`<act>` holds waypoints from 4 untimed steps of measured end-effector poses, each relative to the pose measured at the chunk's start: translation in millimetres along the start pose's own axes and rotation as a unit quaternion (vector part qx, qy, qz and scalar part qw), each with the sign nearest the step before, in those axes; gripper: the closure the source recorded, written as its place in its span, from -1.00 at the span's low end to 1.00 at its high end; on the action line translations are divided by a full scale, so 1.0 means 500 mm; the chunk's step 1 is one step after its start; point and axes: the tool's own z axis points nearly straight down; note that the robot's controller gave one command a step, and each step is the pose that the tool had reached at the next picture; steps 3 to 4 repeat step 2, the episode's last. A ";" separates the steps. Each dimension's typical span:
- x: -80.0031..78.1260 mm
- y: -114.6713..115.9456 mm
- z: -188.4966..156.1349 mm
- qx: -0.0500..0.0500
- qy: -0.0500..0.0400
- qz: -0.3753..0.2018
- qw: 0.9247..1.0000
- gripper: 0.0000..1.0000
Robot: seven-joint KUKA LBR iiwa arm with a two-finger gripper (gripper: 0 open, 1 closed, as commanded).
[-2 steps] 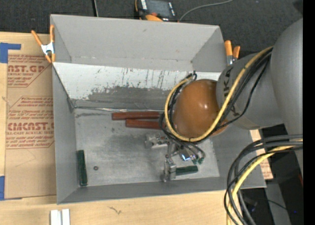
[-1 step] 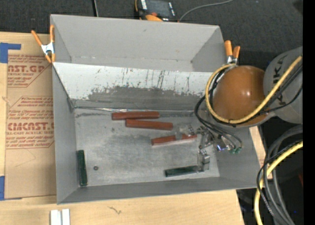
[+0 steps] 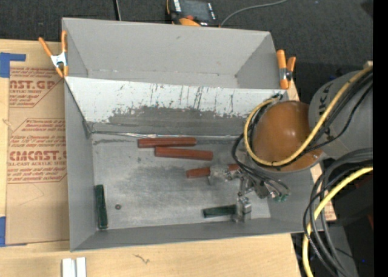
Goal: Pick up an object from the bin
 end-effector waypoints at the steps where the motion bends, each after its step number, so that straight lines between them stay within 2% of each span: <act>1: 0.000 0.001 -0.004 0.000 0.001 0.000 1.000 1.00; 2: -0.075 0.006 -0.281 0.002 -0.003 -0.038 0.999 1.00; 4: -0.075 0.006 -0.281 0.002 -0.003 -0.038 0.999 1.00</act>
Offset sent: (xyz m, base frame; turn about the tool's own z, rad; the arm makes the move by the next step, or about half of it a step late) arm 0.0000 0.0000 0.0000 0.0000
